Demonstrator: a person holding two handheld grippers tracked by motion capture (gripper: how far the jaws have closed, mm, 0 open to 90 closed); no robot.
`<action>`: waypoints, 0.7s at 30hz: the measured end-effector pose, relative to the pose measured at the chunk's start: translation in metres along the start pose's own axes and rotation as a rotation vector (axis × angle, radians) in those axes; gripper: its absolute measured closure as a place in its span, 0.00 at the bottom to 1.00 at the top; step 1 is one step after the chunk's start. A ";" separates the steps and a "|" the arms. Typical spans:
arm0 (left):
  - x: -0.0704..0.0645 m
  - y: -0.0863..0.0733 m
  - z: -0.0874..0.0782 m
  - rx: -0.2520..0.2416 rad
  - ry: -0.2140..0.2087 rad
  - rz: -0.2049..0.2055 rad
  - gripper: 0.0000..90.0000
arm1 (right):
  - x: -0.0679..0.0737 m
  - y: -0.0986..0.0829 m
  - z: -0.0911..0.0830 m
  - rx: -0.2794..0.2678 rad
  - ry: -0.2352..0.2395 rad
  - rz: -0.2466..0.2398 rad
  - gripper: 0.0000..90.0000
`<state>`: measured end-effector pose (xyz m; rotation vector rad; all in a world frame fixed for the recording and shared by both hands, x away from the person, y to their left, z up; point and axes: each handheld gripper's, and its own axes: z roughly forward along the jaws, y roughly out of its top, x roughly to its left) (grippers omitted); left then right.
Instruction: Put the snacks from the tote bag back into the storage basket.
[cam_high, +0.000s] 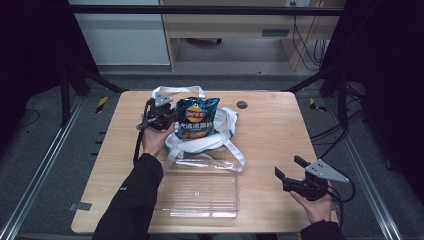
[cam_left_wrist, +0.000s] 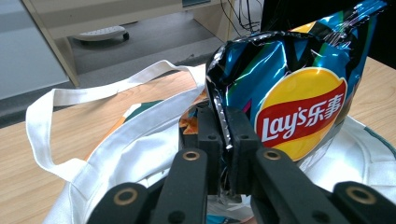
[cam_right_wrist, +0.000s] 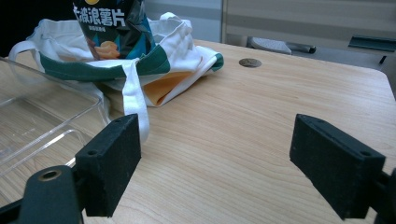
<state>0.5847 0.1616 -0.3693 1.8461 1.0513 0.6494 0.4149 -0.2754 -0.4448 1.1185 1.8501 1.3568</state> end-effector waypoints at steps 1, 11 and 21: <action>0.000 0.000 0.000 -0.003 -0.001 -0.003 0.97 | 0.000 0.000 0.000 0.000 0.000 0.000 0.18; -0.002 0.001 -0.007 -0.023 -0.011 -0.037 1.00 | 0.000 0.000 -0.001 -0.001 -0.001 0.000 0.18; -0.006 0.006 -0.027 -0.113 0.005 -0.043 1.00 | 0.000 0.000 0.000 0.000 0.000 -0.002 0.18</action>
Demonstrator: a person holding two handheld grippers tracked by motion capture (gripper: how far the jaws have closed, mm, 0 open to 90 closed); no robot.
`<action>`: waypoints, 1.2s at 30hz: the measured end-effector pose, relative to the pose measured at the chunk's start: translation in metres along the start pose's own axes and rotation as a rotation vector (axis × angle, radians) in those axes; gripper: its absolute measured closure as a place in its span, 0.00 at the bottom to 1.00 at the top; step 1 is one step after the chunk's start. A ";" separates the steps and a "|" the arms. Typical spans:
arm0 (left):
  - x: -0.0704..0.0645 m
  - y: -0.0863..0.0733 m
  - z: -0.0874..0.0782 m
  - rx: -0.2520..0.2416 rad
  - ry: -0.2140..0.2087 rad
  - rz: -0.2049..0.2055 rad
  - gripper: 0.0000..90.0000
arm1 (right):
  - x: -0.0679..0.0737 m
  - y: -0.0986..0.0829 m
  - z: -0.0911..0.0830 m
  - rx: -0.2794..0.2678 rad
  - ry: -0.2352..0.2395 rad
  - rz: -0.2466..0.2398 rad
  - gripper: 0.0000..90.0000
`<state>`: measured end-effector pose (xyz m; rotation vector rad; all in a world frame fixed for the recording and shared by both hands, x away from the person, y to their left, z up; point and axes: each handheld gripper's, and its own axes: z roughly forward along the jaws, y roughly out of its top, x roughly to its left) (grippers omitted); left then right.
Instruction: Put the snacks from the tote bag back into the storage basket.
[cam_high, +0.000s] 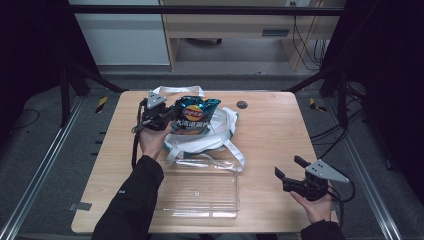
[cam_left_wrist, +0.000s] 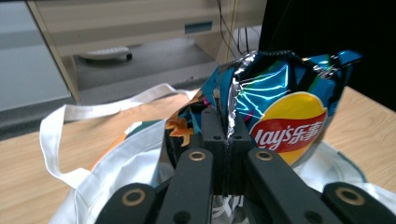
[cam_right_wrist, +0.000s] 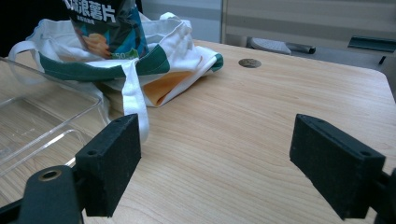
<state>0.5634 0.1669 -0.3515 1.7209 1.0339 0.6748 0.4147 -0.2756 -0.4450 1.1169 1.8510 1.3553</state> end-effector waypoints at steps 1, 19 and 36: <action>-0.001 0.001 -0.002 -0.012 -0.005 -0.004 1.00 | 0.000 0.000 0.000 0.000 -0.001 0.001 0.18; -0.014 0.020 -0.073 -0.152 -0.108 -0.022 1.00 | 0.000 0.000 0.000 -0.002 -0.003 0.002 0.19; -0.029 0.016 -0.127 -0.201 -0.138 0.003 1.00 | 0.000 0.001 -0.002 -0.009 -0.008 -0.001 0.19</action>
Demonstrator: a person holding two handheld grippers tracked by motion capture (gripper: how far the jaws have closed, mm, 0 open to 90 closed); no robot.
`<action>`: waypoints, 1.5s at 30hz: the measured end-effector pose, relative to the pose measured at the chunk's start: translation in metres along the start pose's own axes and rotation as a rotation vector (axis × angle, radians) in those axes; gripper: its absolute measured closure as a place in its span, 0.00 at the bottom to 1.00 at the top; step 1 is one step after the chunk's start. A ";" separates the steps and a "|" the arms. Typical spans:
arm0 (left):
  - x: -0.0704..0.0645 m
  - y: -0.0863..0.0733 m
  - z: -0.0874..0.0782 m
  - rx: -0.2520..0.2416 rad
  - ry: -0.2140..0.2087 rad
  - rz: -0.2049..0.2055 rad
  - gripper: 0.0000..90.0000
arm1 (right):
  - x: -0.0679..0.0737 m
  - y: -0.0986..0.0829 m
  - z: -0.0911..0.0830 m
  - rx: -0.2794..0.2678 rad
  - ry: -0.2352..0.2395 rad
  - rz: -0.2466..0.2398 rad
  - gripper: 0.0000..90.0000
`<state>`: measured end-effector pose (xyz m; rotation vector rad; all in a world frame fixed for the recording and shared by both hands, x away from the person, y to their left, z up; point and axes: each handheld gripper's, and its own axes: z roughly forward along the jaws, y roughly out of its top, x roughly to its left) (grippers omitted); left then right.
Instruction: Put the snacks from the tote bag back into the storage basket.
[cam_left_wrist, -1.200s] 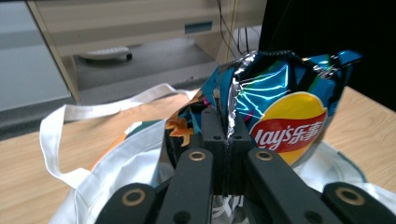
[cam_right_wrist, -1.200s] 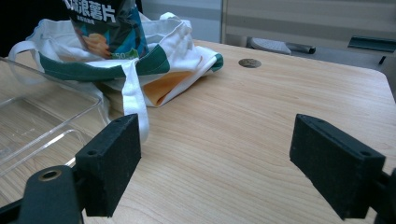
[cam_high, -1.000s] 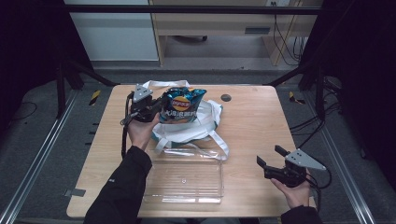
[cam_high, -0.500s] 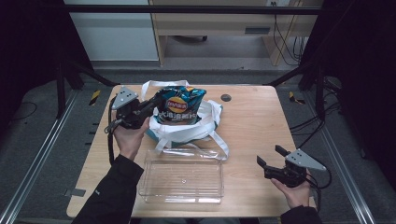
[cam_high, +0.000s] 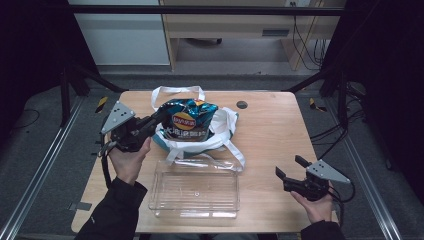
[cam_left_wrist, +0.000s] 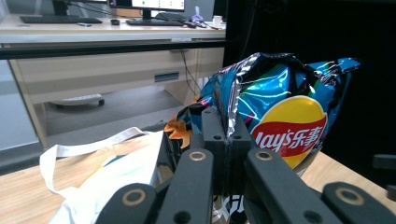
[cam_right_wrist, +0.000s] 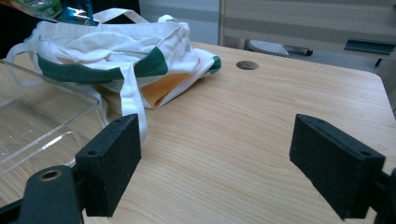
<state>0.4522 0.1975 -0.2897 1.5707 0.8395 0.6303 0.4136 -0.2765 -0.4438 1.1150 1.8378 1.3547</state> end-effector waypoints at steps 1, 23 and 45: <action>-0.002 0.000 -0.003 -0.003 -0.005 0.001 1.00 | 0.000 0.000 0.000 0.000 0.000 0.000 0.19; -0.027 -0.008 -0.041 -0.006 -0.043 0.015 1.00 | 0.000 0.000 -0.001 -0.003 -0.002 0.004 0.19; -0.051 -0.027 -0.060 0.029 -0.081 -0.001 1.00 | 0.000 0.000 -0.002 -0.012 0.006 0.013 0.19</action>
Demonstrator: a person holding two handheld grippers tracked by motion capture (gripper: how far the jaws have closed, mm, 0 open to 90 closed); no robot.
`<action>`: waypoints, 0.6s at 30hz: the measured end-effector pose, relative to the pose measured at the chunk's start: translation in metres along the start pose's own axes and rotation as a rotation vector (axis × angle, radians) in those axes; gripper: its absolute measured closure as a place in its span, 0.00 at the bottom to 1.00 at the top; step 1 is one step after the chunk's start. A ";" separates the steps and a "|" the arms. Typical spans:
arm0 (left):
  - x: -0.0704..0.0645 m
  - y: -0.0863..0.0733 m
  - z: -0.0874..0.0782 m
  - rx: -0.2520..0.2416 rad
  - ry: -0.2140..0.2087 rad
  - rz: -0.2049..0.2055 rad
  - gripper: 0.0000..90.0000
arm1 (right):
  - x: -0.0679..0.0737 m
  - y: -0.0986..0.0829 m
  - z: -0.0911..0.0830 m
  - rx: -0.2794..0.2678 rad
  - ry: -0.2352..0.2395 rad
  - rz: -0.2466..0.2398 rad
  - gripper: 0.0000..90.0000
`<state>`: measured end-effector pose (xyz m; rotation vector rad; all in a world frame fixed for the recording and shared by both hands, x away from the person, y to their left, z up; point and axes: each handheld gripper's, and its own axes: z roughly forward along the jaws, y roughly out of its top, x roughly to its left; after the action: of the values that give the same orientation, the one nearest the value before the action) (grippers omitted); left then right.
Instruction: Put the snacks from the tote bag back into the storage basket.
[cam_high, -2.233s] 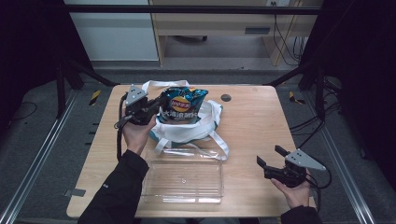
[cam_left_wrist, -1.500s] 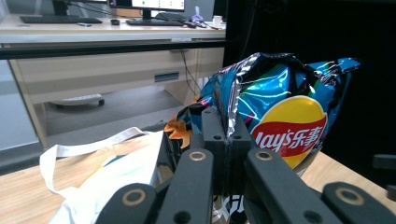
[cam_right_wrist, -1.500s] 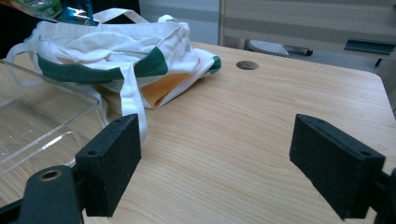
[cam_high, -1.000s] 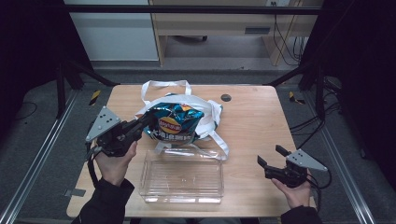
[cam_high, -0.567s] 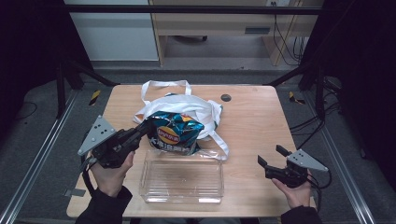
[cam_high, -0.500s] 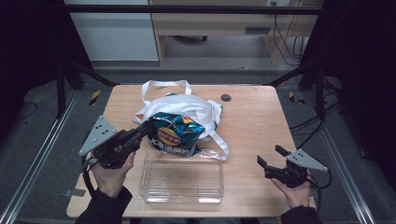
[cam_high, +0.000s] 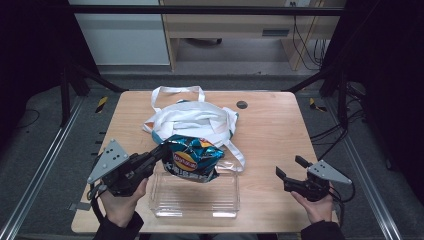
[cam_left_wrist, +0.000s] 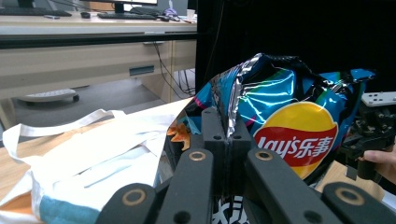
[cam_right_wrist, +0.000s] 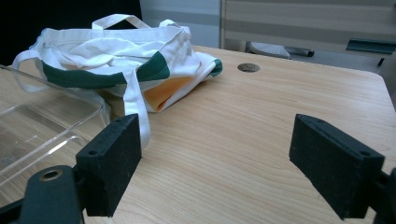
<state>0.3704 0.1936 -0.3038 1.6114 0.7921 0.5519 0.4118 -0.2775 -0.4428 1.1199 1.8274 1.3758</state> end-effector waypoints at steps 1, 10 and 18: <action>0.000 -0.002 0.000 0.003 0.001 -0.001 1.00 | 0.000 0.000 0.000 0.000 -0.001 0.000 0.19; 0.002 -0.015 -0.003 0.028 0.000 -0.028 1.00 | 0.000 0.000 0.000 0.003 -0.002 -0.001 0.19; 0.001 -0.030 0.004 0.070 0.006 -0.041 1.00 | 0.000 0.000 0.001 0.006 -0.002 -0.004 0.19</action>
<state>0.3678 0.1942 -0.3343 1.6541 0.8551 0.5055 0.4121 -0.2769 -0.4433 1.1200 1.8327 1.3667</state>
